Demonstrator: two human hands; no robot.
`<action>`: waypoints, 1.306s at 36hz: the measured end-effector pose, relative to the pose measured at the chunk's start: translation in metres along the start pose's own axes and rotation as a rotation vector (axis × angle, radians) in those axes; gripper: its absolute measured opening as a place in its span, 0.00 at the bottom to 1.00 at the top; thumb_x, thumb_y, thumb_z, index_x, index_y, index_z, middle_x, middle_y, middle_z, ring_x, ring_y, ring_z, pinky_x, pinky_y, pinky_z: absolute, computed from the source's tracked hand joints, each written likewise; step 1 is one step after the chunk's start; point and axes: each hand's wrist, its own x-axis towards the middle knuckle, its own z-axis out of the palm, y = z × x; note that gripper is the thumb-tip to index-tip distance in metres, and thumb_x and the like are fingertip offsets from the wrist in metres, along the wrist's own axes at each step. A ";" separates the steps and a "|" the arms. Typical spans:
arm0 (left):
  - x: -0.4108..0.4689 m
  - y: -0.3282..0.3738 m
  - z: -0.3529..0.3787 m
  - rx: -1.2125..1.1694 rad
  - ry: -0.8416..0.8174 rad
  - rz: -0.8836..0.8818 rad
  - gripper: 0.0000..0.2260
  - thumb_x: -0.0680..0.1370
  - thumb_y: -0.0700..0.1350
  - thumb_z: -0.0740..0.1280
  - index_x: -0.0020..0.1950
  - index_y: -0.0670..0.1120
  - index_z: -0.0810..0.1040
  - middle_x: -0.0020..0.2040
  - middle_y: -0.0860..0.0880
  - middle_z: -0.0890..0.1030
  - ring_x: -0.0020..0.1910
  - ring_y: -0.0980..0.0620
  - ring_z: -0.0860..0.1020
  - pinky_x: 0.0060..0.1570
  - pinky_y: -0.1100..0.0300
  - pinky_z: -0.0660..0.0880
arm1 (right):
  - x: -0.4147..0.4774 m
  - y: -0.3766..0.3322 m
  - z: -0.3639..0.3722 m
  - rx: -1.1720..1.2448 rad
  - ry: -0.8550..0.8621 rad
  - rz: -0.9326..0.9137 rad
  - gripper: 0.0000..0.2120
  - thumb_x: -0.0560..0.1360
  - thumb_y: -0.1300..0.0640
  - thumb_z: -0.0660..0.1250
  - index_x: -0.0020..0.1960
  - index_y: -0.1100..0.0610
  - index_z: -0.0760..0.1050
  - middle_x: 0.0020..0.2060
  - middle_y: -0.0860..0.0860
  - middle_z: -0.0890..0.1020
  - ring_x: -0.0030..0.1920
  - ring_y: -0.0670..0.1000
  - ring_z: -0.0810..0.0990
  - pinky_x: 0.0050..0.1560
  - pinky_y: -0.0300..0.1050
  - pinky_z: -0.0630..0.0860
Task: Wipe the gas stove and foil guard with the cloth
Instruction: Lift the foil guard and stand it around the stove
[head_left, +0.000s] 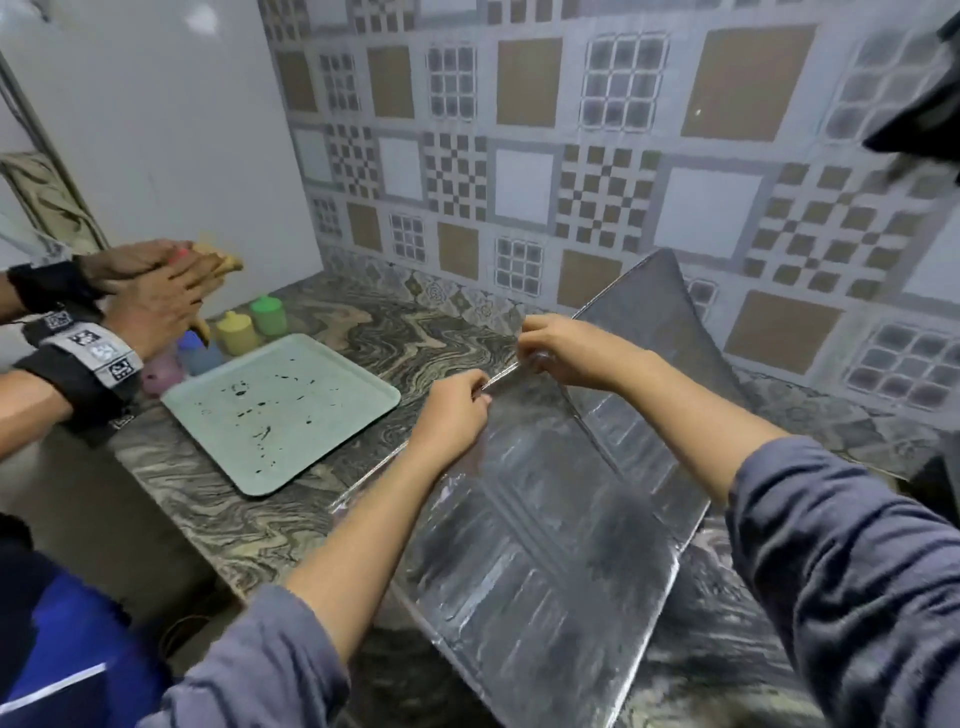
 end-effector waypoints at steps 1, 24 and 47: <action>0.002 0.007 -0.007 0.017 0.022 0.027 0.08 0.75 0.39 0.63 0.53 0.41 0.78 0.51 0.41 0.82 0.52 0.44 0.78 0.51 0.56 0.72 | -0.003 -0.001 -0.009 0.003 0.043 0.017 0.06 0.71 0.68 0.65 0.43 0.59 0.76 0.46 0.53 0.75 0.45 0.55 0.74 0.43 0.44 0.69; -0.003 0.083 -0.036 0.182 0.247 0.425 0.13 0.76 0.39 0.63 0.60 0.45 0.78 0.56 0.44 0.81 0.56 0.44 0.77 0.61 0.50 0.70 | -0.149 0.030 -0.096 0.030 0.212 0.596 0.14 0.74 0.66 0.64 0.57 0.55 0.76 0.53 0.50 0.76 0.55 0.51 0.74 0.53 0.44 0.69; 0.041 0.136 0.076 0.295 0.356 0.750 0.24 0.71 0.29 0.64 0.65 0.44 0.74 0.63 0.45 0.78 0.64 0.47 0.75 0.70 0.48 0.60 | -0.224 0.130 -0.109 0.167 0.289 0.707 0.09 0.77 0.60 0.59 0.52 0.54 0.77 0.51 0.52 0.79 0.53 0.55 0.76 0.56 0.53 0.73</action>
